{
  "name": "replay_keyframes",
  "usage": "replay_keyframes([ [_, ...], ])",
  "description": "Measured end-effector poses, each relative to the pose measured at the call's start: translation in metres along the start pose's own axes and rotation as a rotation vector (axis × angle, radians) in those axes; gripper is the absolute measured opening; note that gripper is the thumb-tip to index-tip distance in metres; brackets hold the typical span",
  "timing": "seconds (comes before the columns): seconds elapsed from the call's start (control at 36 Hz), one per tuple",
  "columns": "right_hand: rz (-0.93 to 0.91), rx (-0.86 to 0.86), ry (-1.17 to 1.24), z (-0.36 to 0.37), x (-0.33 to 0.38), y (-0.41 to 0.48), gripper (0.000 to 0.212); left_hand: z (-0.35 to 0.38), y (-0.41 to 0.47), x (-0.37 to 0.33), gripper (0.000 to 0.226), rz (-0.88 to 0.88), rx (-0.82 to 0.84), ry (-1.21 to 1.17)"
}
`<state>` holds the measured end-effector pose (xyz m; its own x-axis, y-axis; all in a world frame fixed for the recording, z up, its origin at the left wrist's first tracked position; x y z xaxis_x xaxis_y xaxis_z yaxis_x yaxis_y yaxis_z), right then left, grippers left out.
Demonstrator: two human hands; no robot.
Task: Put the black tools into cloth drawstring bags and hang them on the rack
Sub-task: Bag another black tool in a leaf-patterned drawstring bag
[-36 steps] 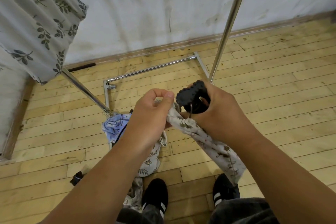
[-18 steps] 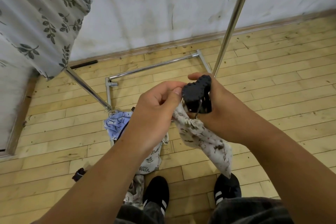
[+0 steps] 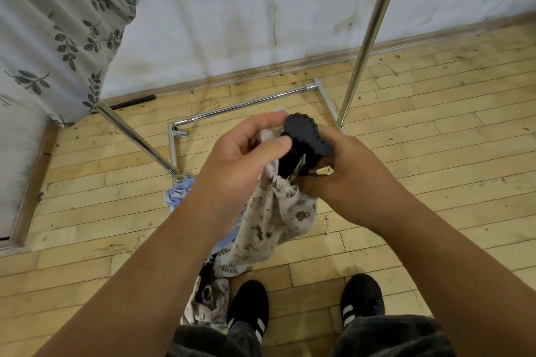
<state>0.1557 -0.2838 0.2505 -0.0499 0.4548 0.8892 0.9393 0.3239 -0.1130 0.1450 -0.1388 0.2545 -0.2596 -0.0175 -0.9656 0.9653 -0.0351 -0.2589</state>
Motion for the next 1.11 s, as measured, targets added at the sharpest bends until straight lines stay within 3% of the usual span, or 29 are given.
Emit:
replay_keyframes([
  [0.08, -0.048, 0.006, -0.036, 0.007, 0.007, 0.0, 0.062, 0.01, -0.005, -0.006, 0.059, 0.022, 0.06, 0.14],
  [0.14, -0.073, 0.026, -0.098, 0.011, 0.01, -0.001, 0.068, 0.008, -0.008, -0.013, 0.067, 0.092, 0.008, 0.329],
  [0.31, -0.006, -0.025, -0.086, 0.006, -0.003, -0.002, 0.086, -0.004, -0.006, -0.018, 0.009, 0.136, -0.104, 0.364],
  [0.42, 0.103, -0.134, -0.096, -0.014, -0.021, 0.002, 0.075, -0.026, 0.002, -0.015, 0.016, 0.074, -0.156, 0.264],
  [0.5, 0.173, -0.18, -0.153, -0.026, -0.034, 0.001, 0.053, -0.043, 0.005, -0.017, 0.017, 0.076, -0.2, 0.235],
  [0.61, 0.219, -0.16, -0.236, -0.028, -0.043, -0.001, 0.028, -0.055, 0.006, -0.022, 0.027, 0.11, -0.223, 0.222],
  [0.72, 0.231, -0.131, -0.192, -0.021, -0.042, 0.0, 0.007, -0.06, 0.007, -0.026, 0.021, 0.14, -0.197, 0.21],
  [0.83, 0.204, -0.054, -0.062, -0.007, -0.034, 0.002, 0.009, -0.065, 0.006, -0.025, 0.022, 0.145, -0.23, 0.223],
  [0.97, 0.11, 0.1, -0.02, 0.013, -0.019, -0.003, 0.037, -0.06, 0.006, -0.024, 0.032, 0.14, -0.225, 0.231],
  [1.03, 0.066, 0.097, -0.088, 0.016, -0.016, -0.004, 0.032, -0.058, 0.006, -0.025, 0.03, 0.147, -0.23, 0.231],
  [1.11, 0.025, 0.036, -0.138, 0.014, -0.012, -0.002, 0.007, -0.058, 0.007, -0.027, 0.027, 0.144, -0.228, 0.23],
])
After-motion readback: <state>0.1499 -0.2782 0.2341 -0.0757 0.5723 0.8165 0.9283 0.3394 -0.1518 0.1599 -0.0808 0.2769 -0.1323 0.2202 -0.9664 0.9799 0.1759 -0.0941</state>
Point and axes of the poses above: each hand's wrist, its own y-axis towards the middle knuckle, its own z-axis out of the palm, x = y × z, the point moved 10 cm from there along y, towards the middle knuckle, and after that the axes turned 1 degree about -y, right-handed, at the moved point
